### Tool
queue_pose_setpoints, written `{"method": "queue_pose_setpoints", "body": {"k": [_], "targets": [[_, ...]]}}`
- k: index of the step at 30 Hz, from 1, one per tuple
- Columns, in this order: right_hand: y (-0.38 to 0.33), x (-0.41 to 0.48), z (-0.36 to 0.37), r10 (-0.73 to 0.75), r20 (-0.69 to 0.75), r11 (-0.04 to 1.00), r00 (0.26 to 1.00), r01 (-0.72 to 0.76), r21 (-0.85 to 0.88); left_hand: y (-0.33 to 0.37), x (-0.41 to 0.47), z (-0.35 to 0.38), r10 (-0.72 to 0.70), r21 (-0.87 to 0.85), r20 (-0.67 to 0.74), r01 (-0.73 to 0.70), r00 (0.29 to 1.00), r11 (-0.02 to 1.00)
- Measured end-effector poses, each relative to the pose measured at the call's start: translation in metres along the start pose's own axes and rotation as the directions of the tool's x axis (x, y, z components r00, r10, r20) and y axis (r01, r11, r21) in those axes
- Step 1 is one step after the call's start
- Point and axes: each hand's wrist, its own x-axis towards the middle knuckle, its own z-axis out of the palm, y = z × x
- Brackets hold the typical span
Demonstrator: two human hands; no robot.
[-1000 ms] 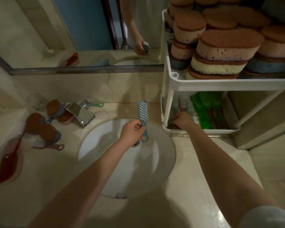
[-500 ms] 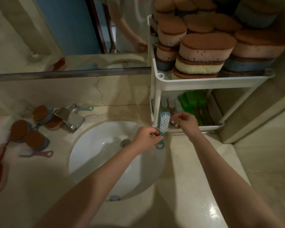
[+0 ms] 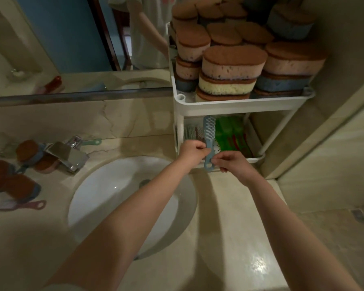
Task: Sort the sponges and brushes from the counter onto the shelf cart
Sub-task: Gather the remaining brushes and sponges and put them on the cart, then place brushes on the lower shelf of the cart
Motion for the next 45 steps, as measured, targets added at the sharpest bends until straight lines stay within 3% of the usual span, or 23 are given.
{"method": "queue_pose_setpoints", "body": {"k": [3,6,9,11,14,20,27,33,36,41,45], "targets": [[-0.001,0.010,0.010,0.021,0.009,0.996,1.000,-0.020,-0.082,-0.009,-0.004,-0.010,-0.008,0.007,-0.004,0.008,1.000,1.000],[-0.004,0.029,0.018,0.031,-0.071,0.981,0.997,-0.043,-0.190,-0.019,-0.012,-0.030,0.004,0.100,0.011,-0.005,1.000,0.995],[-0.007,0.055,0.024,0.061,-0.138,0.955,0.989,-0.098,-0.279,-0.029,-0.015,-0.052,0.017,0.169,-0.120,0.004,0.993,0.986],[-0.005,0.073,0.028,0.108,-0.149,0.928,0.983,-0.153,-0.339,-0.029,-0.013,-0.061,-0.008,0.137,-0.204,0.036,0.979,0.990],[0.000,0.090,0.036,0.165,-0.143,0.870,0.976,-0.212,-0.445,-0.022,-0.010,-0.065,-0.058,0.040,-0.158,0.065,0.986,0.997],[0.004,0.092,0.041,0.175,-0.096,0.703,0.980,-0.193,-0.684,-0.016,-0.006,-0.061,-0.014,0.002,-0.152,0.014,0.988,1.000],[0.009,0.087,0.039,0.058,-0.124,0.664,0.991,-0.132,-0.736,-0.023,-0.003,-0.059,-0.050,-0.007,-0.148,0.050,0.988,0.999],[-0.002,0.048,0.065,-0.137,-0.171,0.708,0.976,-0.025,-0.706,-0.062,-0.015,-0.073,-0.116,-0.089,-0.183,0.101,0.976,0.991],[-0.010,0.026,0.094,-0.158,-0.086,0.680,0.984,0.045,-0.732,-0.091,-0.029,-0.094,-0.155,-0.099,-0.252,0.134,0.955,0.986],[-0.028,0.008,0.172,-0.128,0.194,0.695,0.973,0.227,-0.682,-0.148,-0.061,-0.160,-0.238,-0.151,-0.303,0.200,0.923,0.968],[-0.044,0.009,0.256,-0.070,0.280,0.737,0.957,0.239,-0.632,-0.196,-0.090,-0.227,-0.279,-0.160,-0.387,0.234,0.879,0.959]]}}
